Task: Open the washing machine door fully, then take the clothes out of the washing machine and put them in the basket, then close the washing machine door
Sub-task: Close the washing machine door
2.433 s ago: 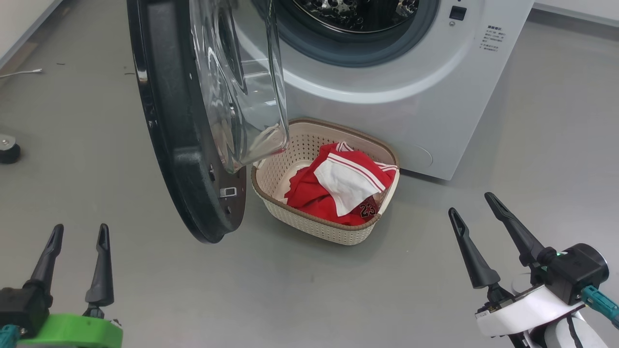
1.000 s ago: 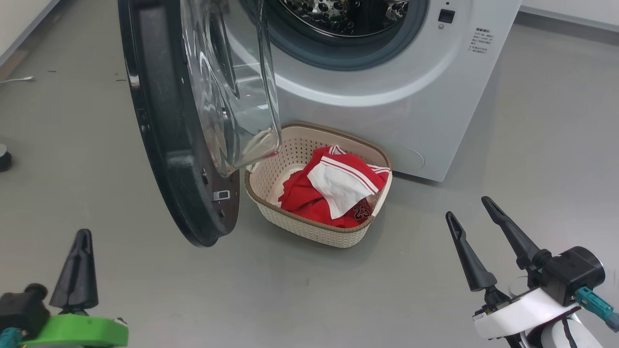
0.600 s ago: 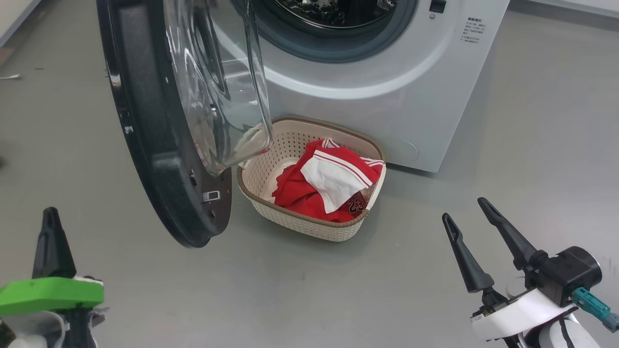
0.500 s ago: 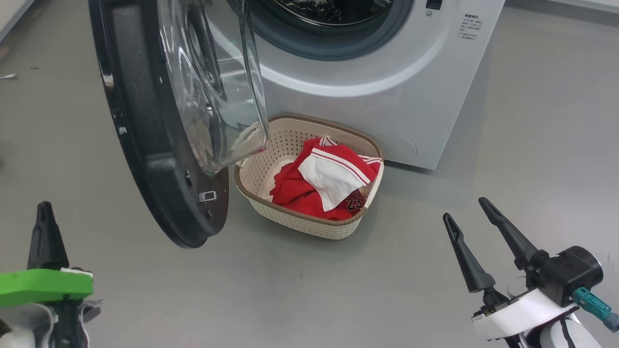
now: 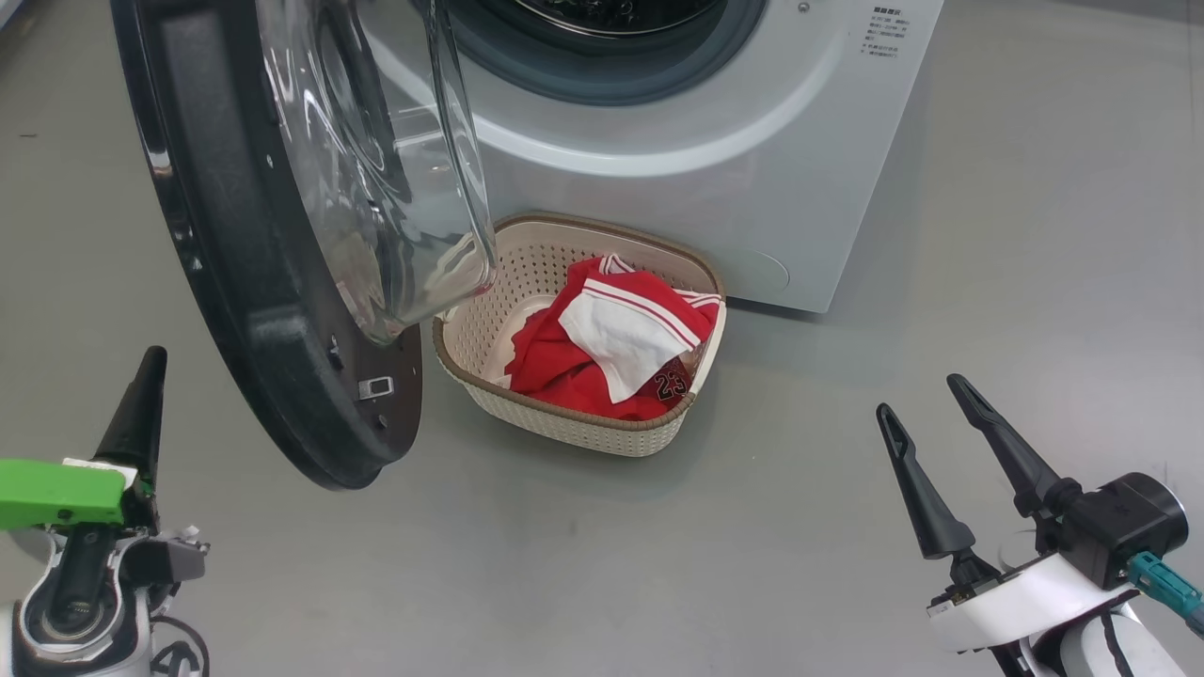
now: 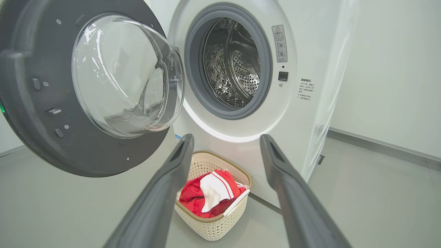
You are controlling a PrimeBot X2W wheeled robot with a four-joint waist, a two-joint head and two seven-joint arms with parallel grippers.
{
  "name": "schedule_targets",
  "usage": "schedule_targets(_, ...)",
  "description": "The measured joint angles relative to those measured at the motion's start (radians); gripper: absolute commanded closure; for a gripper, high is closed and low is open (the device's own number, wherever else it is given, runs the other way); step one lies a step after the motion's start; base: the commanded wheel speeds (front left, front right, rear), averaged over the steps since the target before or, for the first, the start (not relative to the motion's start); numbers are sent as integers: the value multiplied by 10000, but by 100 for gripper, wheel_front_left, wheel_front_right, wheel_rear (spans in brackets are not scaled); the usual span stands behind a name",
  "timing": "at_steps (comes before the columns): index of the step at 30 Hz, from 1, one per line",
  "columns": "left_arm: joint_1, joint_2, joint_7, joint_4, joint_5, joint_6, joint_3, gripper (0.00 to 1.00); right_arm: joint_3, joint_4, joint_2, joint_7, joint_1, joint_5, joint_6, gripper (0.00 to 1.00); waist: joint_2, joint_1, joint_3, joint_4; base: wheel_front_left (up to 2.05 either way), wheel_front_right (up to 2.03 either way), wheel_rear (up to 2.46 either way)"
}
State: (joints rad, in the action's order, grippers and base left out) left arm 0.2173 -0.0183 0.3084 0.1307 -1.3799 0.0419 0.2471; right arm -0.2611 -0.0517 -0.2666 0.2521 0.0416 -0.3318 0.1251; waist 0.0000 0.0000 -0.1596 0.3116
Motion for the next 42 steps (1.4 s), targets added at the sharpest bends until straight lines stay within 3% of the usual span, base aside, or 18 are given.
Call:
schedule_targets(8, 29, -6, 1235, -138, -2092, -677, 73, 100, 2, 10, 0, 0, -9, 0, 0, 0, 0, 0, 30, -119, 0, 0, 0)
schedule_targets(14, 28, -8, 1708, -322, -2780, -986, -12, 100, 2, 40, -2, 0, -28, 0, 0, 0, 0, 0, 72, -223, 0, 0, 0)
schedule_targets(31, -470, -79, 2197, -1191, -3413, -1039, -1131, 100, -188, 138, -25, 0, -338, -6, 0, 0, 0, 0, 35, -1069, 0, 0, 0)
schedule_targets(42, -578, -100, 1778, -1354, -3676, -986, -1833, 100, -222, 198, 8, 0, -557, -105, 0, 0, 0, 0, -119, -1941, 0, 0, 0)
